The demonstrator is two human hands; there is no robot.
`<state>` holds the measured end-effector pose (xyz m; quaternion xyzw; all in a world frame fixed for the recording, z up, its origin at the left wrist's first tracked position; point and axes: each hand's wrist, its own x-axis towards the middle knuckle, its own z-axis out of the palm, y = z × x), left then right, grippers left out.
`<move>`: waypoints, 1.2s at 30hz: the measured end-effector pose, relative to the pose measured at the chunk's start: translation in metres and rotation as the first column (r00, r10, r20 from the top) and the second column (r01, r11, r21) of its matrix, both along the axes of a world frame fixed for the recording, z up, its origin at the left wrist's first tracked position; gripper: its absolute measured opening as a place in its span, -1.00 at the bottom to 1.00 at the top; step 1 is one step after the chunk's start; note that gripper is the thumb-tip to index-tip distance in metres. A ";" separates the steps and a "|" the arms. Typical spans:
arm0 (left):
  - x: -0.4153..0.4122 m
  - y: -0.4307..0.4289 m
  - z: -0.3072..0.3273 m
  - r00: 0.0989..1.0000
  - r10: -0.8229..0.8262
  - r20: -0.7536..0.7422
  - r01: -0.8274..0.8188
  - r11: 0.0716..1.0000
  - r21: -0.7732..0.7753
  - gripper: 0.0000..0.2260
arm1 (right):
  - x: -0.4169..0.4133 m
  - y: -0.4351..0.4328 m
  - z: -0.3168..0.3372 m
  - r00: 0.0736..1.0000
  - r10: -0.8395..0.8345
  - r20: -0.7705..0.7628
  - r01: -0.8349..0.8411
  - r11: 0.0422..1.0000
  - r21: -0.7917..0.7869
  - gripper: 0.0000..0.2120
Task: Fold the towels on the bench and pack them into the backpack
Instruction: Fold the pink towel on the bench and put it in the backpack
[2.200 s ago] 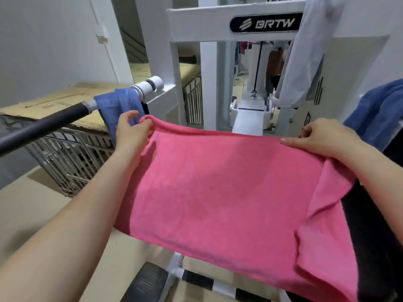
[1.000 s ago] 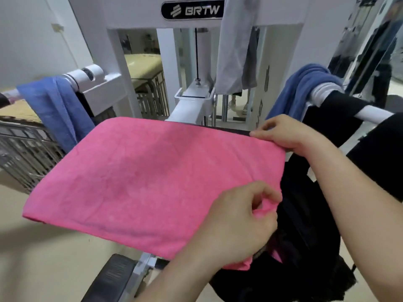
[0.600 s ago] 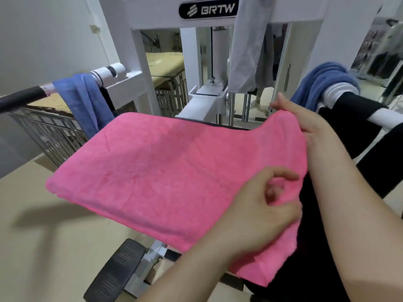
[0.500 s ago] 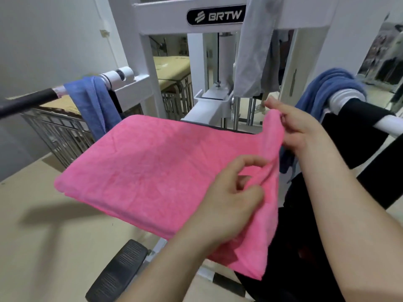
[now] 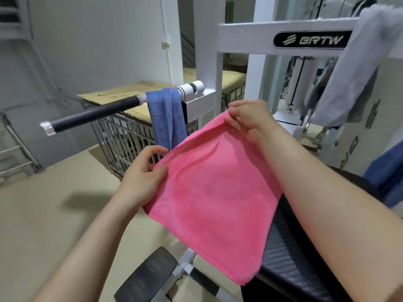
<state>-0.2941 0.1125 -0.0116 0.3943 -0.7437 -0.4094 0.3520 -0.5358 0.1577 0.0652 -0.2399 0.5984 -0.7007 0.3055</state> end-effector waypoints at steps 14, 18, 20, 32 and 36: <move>-0.016 -0.126 -0.015 0.939 -0.279 0.202 0.280 0.960 0.027 -0.84 | 0.010 -0.059 -0.041 0.616 0.356 -0.702 0.308 0.712 0.631 -0.67; -0.063 -0.140 -0.019 0.878 -0.426 0.218 0.402 0.904 0.146 -0.79 | 0.006 -0.066 -0.050 0.521 0.396 -0.756 0.347 0.711 0.612 -0.76; -0.083 -0.148 -0.021 0.853 -0.486 0.192 0.460 0.872 0.165 -0.70 | 0.004 -0.070 -0.053 0.493 0.386 -0.780 0.326 0.749 0.577 -0.82; -0.131 -0.179 -0.017 0.940 -0.301 -0.163 0.308 0.951 0.022 -0.96 | -0.013 -0.078 -0.026 0.598 0.573 -0.561 -0.052 0.726 0.686 -0.73; -0.134 -0.208 -0.024 0.975 -0.221 -0.033 0.223 0.972 0.071 -0.92 | -0.035 -0.038 -0.005 0.548 0.750 -0.370 0.022 0.429 0.903 -0.63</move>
